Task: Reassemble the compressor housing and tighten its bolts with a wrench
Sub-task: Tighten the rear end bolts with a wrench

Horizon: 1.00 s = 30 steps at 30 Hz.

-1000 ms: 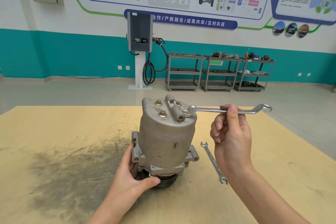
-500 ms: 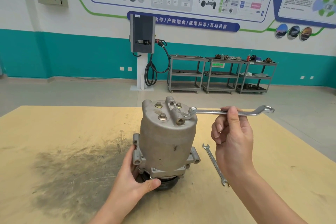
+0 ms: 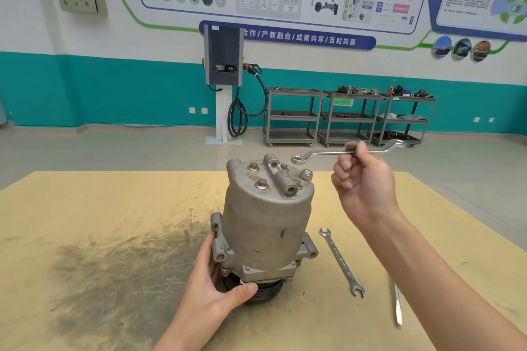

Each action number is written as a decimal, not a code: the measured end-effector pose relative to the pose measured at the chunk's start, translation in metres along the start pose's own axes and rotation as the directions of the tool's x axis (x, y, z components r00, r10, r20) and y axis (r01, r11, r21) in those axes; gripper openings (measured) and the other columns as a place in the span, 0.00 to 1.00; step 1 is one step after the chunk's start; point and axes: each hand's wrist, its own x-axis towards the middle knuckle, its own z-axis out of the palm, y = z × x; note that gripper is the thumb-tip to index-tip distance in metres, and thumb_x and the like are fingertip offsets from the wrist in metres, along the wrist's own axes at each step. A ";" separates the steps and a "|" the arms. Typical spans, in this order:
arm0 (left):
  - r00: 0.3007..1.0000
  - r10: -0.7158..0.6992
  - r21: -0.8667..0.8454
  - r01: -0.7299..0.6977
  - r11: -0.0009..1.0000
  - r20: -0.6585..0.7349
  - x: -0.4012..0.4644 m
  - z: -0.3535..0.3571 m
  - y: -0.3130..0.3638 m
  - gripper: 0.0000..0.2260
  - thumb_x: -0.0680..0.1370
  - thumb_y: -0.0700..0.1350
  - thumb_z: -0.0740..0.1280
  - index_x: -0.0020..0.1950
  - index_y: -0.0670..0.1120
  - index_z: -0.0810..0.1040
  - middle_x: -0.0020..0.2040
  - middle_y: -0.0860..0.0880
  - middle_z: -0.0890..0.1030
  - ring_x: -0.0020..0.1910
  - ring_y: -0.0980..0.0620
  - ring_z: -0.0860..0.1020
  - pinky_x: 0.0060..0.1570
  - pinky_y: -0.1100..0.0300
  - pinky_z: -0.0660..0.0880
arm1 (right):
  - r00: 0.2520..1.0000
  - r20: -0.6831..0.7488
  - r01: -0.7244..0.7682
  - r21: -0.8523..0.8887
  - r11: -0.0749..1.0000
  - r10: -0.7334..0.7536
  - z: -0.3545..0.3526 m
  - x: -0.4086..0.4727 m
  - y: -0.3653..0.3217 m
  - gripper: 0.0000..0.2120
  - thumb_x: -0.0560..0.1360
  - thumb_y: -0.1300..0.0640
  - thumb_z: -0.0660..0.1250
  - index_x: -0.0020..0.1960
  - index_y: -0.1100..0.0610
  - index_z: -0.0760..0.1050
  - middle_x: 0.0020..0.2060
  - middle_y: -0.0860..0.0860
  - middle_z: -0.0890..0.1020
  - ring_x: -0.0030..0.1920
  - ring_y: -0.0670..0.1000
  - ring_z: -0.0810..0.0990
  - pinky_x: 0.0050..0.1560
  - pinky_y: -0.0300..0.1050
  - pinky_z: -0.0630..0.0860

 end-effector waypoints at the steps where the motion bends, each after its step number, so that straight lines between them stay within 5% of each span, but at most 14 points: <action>1: 1.000 0.004 0.000 -0.004 1.000 0.001 0.000 0.000 0.000 0.58 0.54 0.54 0.85 0.78 0.51 0.57 0.68 0.55 0.77 0.66 0.57 0.76 0.60 0.66 0.74 | 0.999 0.009 -0.034 -0.005 0.999 0.034 0.000 0.005 0.002 0.12 0.84 0.57 0.52 0.44 0.57 0.68 0.23 0.49 0.70 0.22 0.45 0.65 0.20 0.35 0.59; 4: 1.000 0.009 -0.028 -0.010 1.000 -0.022 0.001 0.001 -0.002 0.54 0.55 0.50 0.84 0.75 0.55 0.59 0.62 0.63 0.79 0.63 0.61 0.77 0.55 0.71 0.74 | 0.994 0.024 -0.107 -0.035 0.994 0.108 0.000 0.015 0.009 0.11 0.84 0.57 0.52 0.45 0.58 0.68 0.23 0.49 0.69 0.22 0.45 0.65 0.20 0.34 0.58; 9: 0.999 0.012 -0.034 -0.013 0.999 -0.030 0.002 0.002 -0.001 0.53 0.48 0.62 0.84 0.68 0.62 0.60 0.58 0.72 0.78 0.60 0.66 0.77 0.52 0.75 0.73 | 0.974 0.056 -0.219 -0.038 0.975 0.221 -0.002 0.028 0.017 0.12 0.83 0.57 0.52 0.45 0.58 0.68 0.23 0.50 0.69 0.21 0.45 0.65 0.19 0.34 0.59; 18: 0.999 0.024 0.000 -0.024 1.000 -0.027 0.003 -0.001 -0.006 0.55 0.51 0.61 0.84 0.71 0.61 0.59 0.63 0.67 0.77 0.65 0.63 0.75 0.56 0.72 0.73 | 0.913 0.127 -0.362 -0.186 0.914 0.387 0.004 0.052 0.014 0.12 0.83 0.57 0.51 0.43 0.57 0.68 0.23 0.51 0.69 0.22 0.46 0.65 0.19 0.35 0.57; 23: 0.999 0.021 0.015 -0.020 1.000 -0.028 0.003 -0.001 -0.007 0.54 0.50 0.62 0.84 0.70 0.62 0.59 0.63 0.69 0.77 0.64 0.64 0.75 0.55 0.73 0.73 | 0.911 0.150 -0.339 -0.260 0.904 0.385 0.008 0.057 0.013 0.12 0.83 0.56 0.52 0.44 0.56 0.69 0.24 0.50 0.70 0.22 0.46 0.65 0.19 0.35 0.59; 30: 0.999 0.007 0.004 -0.007 1.000 -0.036 0.003 -0.002 -0.004 0.57 0.47 0.61 0.85 0.70 0.60 0.61 0.62 0.66 0.78 0.63 0.63 0.76 0.54 0.71 0.74 | 0.958 0.148 -0.231 -0.105 0.967 0.245 0.000 0.045 0.034 0.13 0.84 0.53 0.52 0.45 0.55 0.68 0.22 0.48 0.68 0.20 0.45 0.64 0.18 0.34 0.59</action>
